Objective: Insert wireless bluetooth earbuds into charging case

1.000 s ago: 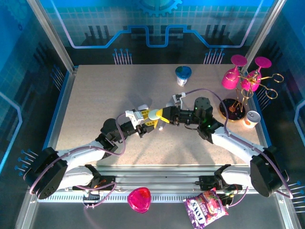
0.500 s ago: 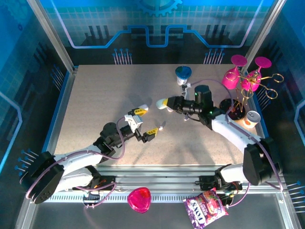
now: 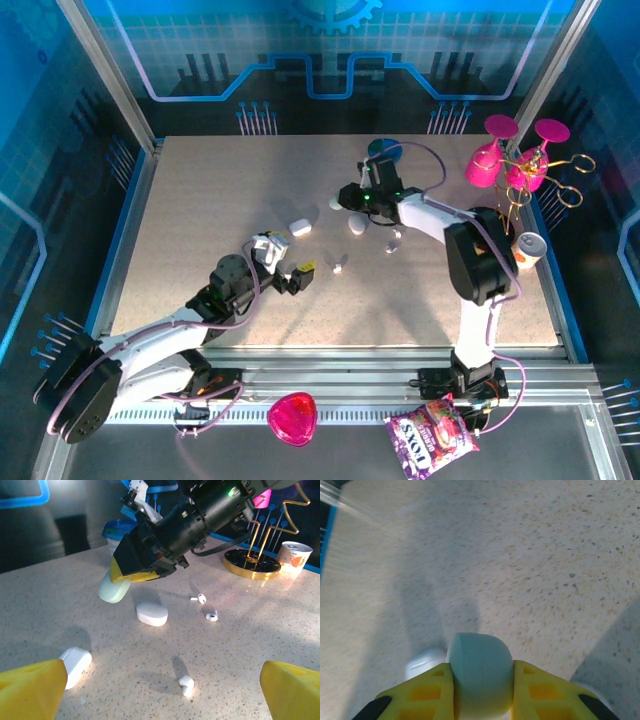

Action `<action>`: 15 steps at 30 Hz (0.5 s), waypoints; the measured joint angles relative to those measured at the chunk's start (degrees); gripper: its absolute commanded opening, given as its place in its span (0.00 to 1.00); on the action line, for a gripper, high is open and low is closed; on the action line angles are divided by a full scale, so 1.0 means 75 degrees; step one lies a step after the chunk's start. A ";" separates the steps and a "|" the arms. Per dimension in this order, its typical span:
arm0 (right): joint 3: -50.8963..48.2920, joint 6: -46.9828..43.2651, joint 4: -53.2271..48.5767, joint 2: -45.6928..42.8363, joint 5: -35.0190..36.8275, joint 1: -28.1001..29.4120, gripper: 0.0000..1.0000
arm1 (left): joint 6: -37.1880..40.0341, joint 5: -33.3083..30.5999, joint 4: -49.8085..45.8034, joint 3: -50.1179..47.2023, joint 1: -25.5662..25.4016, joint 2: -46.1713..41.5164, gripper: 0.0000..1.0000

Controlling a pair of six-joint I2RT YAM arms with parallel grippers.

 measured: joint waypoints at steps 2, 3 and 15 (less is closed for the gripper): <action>0.0341 0.0009 0.0000 0.0478 0.0143 0.0070 0.21 | -0.0131 0.0000 -0.0154 0.0003 0.0087 0.0000 0.99; 0.0516 0.0035 0.0000 0.0717 0.0169 0.0105 0.21 | -0.0181 0.0000 -0.0233 0.0003 0.0134 0.0000 0.99; 0.1259 0.0382 0.0006 0.1571 0.0251 0.0050 0.50 | -0.0114 0.0501 -0.2687 0.1469 0.0970 0.0379 0.99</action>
